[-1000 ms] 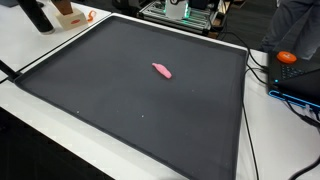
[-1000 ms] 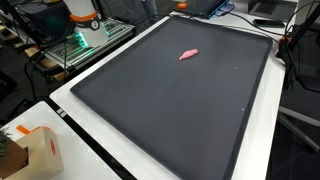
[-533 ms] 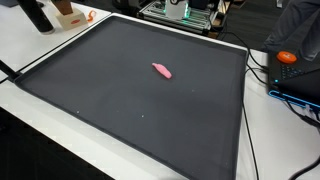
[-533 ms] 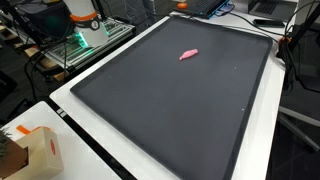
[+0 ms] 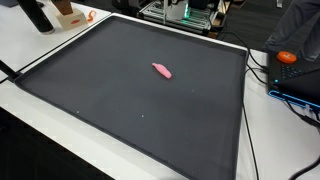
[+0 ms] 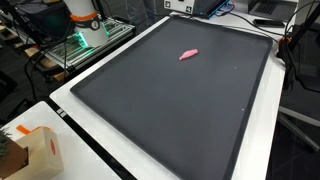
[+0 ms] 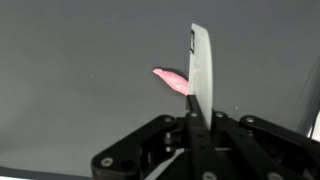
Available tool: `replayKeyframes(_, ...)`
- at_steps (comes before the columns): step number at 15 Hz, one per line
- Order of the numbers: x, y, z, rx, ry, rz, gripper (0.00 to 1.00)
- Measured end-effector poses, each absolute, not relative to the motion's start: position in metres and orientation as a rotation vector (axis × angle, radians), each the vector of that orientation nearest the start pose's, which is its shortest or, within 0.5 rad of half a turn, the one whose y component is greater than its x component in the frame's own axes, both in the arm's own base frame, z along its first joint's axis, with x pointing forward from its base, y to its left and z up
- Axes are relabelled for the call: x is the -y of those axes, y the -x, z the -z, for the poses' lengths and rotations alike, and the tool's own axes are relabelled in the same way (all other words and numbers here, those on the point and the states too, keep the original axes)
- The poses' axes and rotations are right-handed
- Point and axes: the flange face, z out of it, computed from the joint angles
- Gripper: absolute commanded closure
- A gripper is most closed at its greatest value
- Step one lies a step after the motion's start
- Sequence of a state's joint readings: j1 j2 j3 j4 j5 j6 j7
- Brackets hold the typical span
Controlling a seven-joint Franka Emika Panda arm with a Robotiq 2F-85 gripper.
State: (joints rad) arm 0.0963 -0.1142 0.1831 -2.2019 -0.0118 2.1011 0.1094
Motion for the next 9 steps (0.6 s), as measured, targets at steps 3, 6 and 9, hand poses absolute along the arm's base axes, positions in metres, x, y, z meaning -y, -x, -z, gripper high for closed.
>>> replayKeyframes(3,-0.164,-0.531,-0.413,0.309,3.185,-0.003,0.99)
replayKeyframes(6,-0.187,-0.565,-0.397,0.394,3.217,-0.063,0.99)
replayKeyframes(9,-0.215,-0.585,-0.376,0.505,3.245,-0.171,0.99)
